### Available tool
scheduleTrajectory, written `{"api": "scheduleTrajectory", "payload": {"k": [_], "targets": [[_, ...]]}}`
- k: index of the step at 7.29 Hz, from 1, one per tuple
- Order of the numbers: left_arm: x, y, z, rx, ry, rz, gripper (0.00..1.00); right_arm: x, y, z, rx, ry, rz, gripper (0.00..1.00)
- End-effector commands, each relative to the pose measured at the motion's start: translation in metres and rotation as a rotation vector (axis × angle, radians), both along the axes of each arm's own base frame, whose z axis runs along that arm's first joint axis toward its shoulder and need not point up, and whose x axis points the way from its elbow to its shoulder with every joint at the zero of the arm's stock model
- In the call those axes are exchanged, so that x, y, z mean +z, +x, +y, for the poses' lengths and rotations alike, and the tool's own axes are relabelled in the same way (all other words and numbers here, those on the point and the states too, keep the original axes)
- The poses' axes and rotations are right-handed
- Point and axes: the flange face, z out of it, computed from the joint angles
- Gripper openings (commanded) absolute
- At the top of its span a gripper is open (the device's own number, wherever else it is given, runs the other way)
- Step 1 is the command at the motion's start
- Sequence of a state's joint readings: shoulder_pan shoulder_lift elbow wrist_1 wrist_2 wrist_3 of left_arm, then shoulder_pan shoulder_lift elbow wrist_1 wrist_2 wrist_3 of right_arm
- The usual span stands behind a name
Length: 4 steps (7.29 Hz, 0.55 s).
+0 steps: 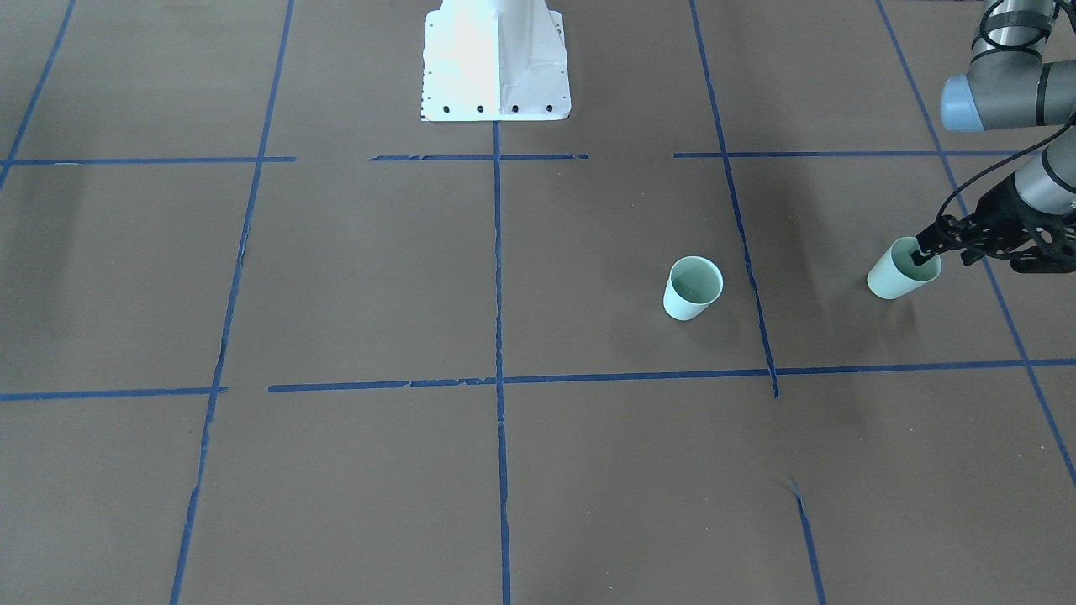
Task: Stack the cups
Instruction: 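Lower the left gripper onto the outer pale green cup and grasp it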
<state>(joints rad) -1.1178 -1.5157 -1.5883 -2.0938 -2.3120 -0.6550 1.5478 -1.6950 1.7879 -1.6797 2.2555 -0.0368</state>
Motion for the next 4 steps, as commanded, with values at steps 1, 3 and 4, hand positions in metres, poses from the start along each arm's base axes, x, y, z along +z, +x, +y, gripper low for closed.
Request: {"api": "scheduleTrajectory", "payload": {"k": [1, 3, 4], "targets": [[0.003, 0.004, 0.001, 0.008, -0.005, -0.003, 0.12, 0.0, 0.0, 0.0, 0.0, 0.001, -0.001, 1.0], [-0.017, 0.005, -0.001, -0.019, -0.013, 0.021, 0.0, 0.0, 0.0, 0.0, 0.0, 0.001, -0.001, 1.0], [-0.072, 0.0, 0.002, -0.094, -0.011, 0.067, 0.0, 0.0, 0.0, 0.0, 0.0, -0.001, 0.001, 1.0]]}}
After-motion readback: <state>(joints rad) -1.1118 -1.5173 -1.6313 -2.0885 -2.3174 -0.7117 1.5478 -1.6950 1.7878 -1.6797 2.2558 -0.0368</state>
